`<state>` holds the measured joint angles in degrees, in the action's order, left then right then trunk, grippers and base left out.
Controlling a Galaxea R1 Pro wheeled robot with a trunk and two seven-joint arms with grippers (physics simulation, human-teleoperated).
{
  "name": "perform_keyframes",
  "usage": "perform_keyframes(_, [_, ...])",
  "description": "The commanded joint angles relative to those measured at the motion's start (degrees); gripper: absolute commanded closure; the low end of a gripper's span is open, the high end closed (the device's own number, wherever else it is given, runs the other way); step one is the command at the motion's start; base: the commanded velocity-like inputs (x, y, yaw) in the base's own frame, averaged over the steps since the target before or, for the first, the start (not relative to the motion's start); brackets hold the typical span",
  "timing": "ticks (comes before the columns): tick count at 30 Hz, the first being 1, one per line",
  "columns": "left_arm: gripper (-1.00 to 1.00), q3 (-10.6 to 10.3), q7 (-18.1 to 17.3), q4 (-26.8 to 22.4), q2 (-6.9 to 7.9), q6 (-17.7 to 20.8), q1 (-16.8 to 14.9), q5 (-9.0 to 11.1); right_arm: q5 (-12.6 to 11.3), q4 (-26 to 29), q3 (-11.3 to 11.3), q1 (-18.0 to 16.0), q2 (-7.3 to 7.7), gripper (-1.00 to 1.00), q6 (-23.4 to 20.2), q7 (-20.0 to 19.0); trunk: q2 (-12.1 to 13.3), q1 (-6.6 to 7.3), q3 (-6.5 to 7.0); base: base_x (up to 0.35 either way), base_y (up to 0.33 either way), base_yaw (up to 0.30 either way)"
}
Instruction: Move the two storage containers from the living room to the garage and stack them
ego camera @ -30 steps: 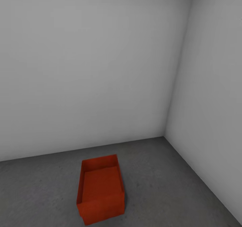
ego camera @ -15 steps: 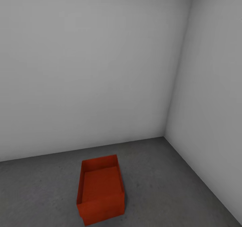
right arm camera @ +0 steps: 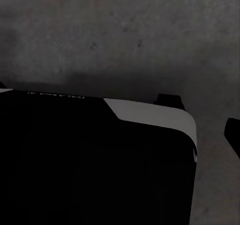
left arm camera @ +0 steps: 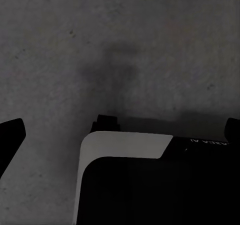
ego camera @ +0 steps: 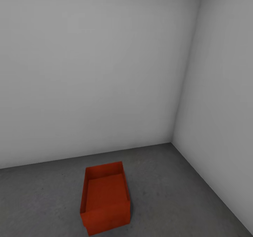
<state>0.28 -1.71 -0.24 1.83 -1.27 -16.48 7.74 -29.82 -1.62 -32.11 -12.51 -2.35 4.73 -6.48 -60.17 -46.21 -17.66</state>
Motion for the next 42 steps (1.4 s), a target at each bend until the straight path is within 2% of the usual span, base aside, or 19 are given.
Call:
perform_keyframes(1, [-1.00, 0.0, -0.2, 0.1, 0.01, -0.1, 0.0, 0.5, -0.6, -0.2, -0.4, -0.1, -0.03, -1.00, 0.3, -0.4, 0.0, 0.00, -0.07, 0.000, 0.000, 0.000])
perform_keyframes(42, [-1.00, 0.0, 0.2, 0.1, -0.34, -0.8, 0.0, 0.4, -0.7, -0.1, -0.5, -0.1, -0.10, -1.00, 0.8, -0.2, 0.0, 0.00, -0.07, 0.000, 0.000, 0.000])
